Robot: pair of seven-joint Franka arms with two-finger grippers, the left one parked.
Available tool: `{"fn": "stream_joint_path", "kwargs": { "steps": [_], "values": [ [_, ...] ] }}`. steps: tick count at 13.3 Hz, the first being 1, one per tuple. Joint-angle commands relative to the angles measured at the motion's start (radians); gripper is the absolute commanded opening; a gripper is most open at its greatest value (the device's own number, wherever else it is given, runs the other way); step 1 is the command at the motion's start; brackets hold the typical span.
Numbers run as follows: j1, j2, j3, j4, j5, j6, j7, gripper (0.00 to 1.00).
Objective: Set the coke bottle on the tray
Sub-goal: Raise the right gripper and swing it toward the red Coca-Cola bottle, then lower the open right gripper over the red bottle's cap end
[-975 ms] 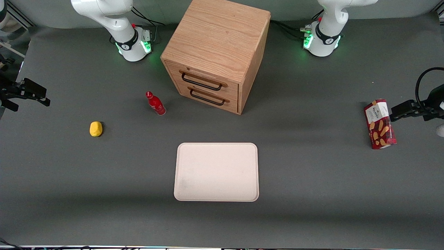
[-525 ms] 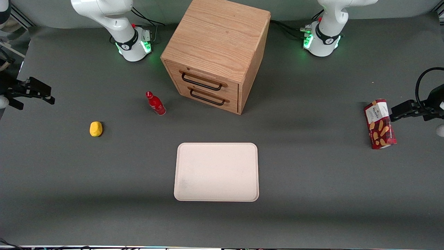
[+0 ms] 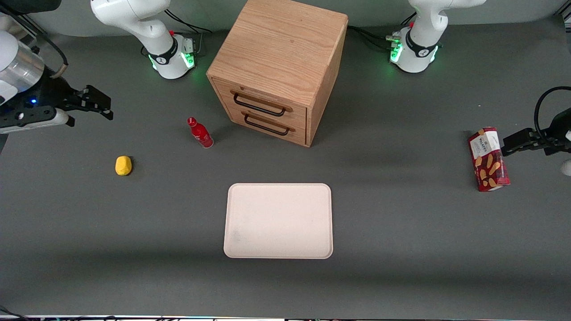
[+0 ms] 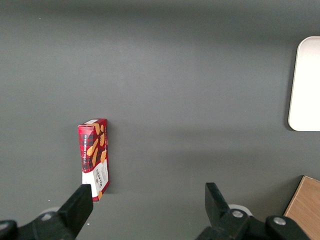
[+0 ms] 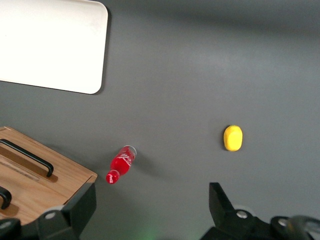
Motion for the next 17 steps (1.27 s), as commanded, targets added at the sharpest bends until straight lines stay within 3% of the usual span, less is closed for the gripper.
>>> {"fn": "stream_joint_path", "kwargs": {
  "steps": [1, 8, 12, 17],
  "values": [
    [0.076, -0.081, -0.028, -0.089, -0.015, 0.006, 0.089, 1.00],
    [0.243, -0.211, -0.029, -0.231, -0.091, 0.009, 0.215, 1.00],
    [0.301, -0.303, -0.031, -0.339, -0.092, 0.012, 0.230, 1.00],
    [0.418, -0.352, -0.055, -0.402, -0.092, 0.024, 0.432, 1.00]
  ]
}}
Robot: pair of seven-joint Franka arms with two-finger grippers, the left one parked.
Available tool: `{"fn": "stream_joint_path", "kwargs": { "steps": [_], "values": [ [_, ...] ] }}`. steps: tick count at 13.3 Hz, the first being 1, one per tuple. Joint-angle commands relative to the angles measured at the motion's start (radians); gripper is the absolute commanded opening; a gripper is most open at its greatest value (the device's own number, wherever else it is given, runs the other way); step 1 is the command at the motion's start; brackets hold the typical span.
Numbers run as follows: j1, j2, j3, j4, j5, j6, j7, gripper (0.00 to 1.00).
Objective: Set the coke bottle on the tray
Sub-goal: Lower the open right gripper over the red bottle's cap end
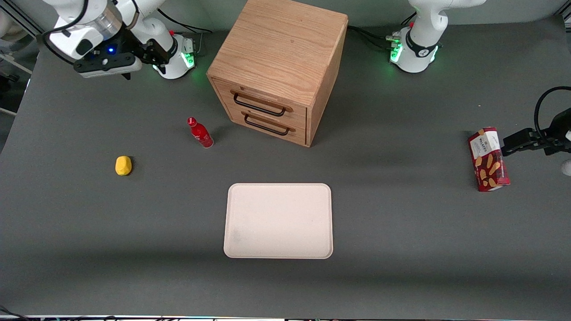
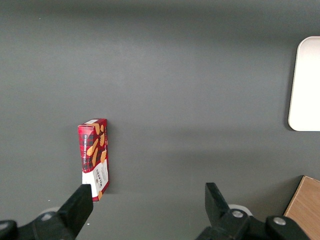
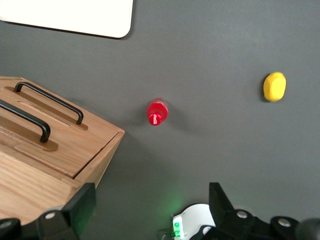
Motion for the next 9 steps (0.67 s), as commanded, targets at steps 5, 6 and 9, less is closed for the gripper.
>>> {"fn": "stream_joint_path", "kwargs": {
  "steps": [5, 6, 9],
  "values": [
    [0.076, -0.079, -0.022, -0.086, -0.024, 0.020, 0.149, 1.00],
    [0.076, -0.077, -0.023, -0.086, -0.029, 0.020, 0.167, 1.00],
    [0.076, -0.077, -0.040, -0.121, -0.050, 0.043, 0.187, 1.00]
  ]
}}
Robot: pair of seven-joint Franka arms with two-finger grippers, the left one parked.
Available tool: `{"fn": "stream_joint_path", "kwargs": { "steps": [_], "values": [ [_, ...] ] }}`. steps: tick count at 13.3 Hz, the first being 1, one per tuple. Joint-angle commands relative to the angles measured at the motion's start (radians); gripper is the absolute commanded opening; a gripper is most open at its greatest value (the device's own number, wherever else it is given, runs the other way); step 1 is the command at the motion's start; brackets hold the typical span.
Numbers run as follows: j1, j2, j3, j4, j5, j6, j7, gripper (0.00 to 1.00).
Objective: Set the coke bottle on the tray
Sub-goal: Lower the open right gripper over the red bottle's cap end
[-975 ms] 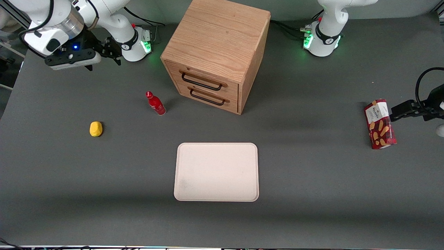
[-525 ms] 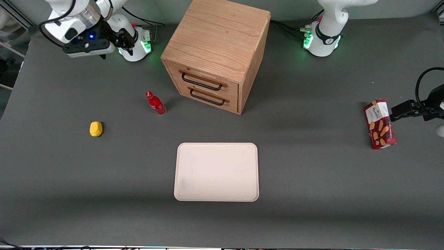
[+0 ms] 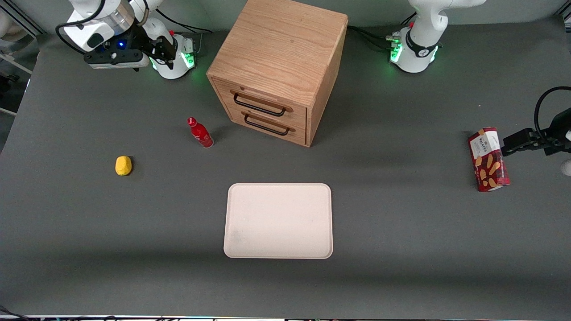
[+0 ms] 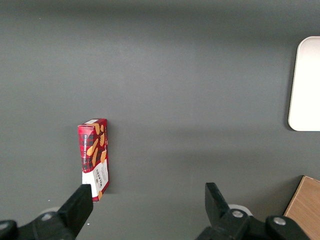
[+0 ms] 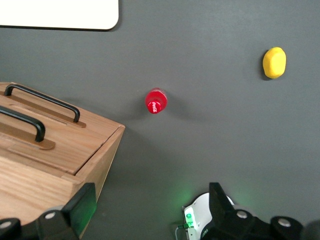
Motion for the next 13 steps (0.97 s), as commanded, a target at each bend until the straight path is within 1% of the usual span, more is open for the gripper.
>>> {"fn": "stream_joint_path", "kwargs": {
  "steps": [1, 7, 10, 13],
  "values": [
    [0.023, -0.029, -0.020, -0.070, -0.029, 0.062, 0.041, 1.00],
    [0.023, 0.010, -0.048, -0.205, -0.032, 0.282, 0.039, 1.00],
    [0.023, 0.016, -0.051, -0.313, -0.065, 0.426, 0.044, 1.00],
    [0.021, 0.057, -0.054, -0.363, -0.066, 0.515, 0.042, 1.00]
  ]
}}
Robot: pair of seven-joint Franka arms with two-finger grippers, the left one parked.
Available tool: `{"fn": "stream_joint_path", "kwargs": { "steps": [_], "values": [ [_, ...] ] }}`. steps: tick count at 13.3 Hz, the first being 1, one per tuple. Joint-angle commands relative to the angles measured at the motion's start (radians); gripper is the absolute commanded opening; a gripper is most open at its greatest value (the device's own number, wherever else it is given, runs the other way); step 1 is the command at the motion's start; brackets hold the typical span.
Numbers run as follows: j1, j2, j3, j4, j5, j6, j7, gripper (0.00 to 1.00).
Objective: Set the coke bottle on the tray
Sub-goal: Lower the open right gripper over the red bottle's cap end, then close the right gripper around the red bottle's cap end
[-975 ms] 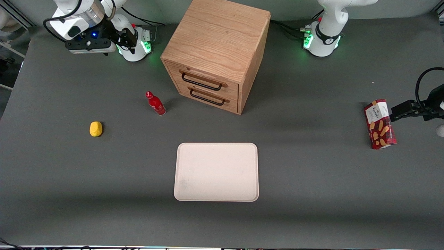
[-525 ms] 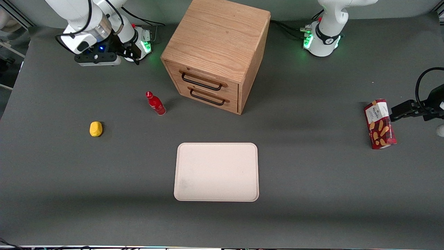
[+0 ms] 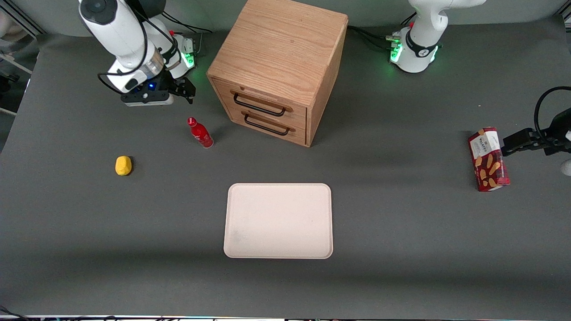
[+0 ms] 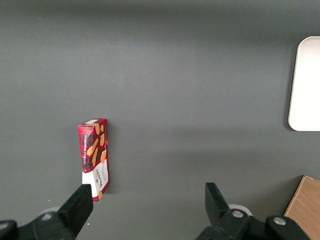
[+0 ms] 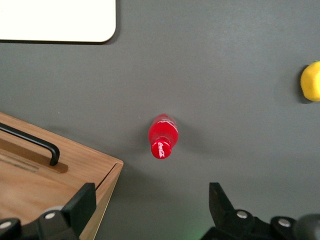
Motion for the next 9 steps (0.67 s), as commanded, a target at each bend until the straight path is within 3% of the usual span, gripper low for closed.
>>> {"fn": "stream_joint_path", "kwargs": {
  "steps": [1, 9],
  "values": [
    [0.021, 0.035, -0.016, -0.042, -0.032, 0.083, 0.036, 1.00],
    [0.021, 0.078, -0.067, -0.169, -0.106, 0.315, -0.028, 1.00]
  ]
}}
